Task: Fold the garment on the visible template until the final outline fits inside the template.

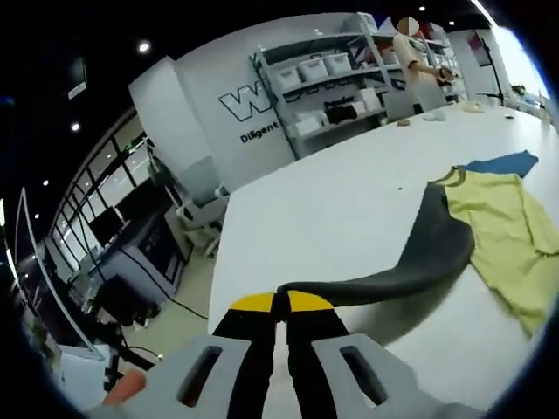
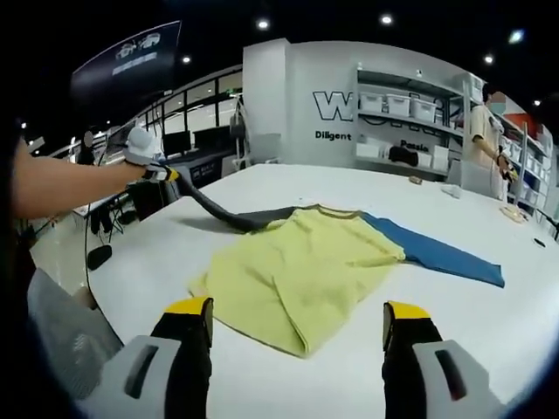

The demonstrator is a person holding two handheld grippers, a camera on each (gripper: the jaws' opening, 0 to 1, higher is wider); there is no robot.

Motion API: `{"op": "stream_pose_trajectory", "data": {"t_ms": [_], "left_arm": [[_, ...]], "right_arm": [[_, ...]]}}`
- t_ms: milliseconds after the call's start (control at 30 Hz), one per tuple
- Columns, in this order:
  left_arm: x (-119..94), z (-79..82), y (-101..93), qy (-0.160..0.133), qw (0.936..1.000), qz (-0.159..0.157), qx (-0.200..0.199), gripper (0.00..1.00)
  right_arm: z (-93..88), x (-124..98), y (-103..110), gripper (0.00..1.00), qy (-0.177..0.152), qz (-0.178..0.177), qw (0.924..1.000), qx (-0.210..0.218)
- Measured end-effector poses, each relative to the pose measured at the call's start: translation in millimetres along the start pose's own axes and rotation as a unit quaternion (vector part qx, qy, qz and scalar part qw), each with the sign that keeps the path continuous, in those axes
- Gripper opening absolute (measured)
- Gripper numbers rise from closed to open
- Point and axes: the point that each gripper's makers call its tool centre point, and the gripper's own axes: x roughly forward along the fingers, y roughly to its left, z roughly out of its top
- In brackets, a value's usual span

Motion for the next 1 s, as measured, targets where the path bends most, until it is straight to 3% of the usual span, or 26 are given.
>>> {"op": "stream_pose_trajectory", "data": {"t_ms": [400,533,600,767,833,1000], "left_arm": [[38.0,-2.1,30.5,0.015,0.999,0.009,0.042,0.0],[47.3,0.8,32.2,0.016,0.9987,0.008,0.048,0.0],[56.6,-0.5,33.4,0.026,0.9967,0.006,0.076,0.0],[68.8,-6.1,32.0,0.044,0.9955,-0.001,0.084,0.0],[74.4,-13.4,32.5,0.056,0.9954,-0.002,0.078,0.0],[78.4,-47.3,27.1,0.12,0.9912,-0.028,0.049,0.0]], "right_arm": [[-7.5,2.6,1.7,0.81,0.015,0.002,0.9999,0.0],[-9.0,2.9,1.8,0.81,0.018,0.002,0.9998,0.001],[-11.2,3.6,0.5,0.81,0.023,0.001,0.9997,0.004],[-13.8,4.4,-1.0,0.8,0.028,0.0,0.9996,0.009],[-15.1,4.8,-1.9,0.8,0.031,-0.001,0.9995,0.011],[-16.4,4.9,-3.3,0.8,0.033,-0.003,0.9994,0.014]]}}
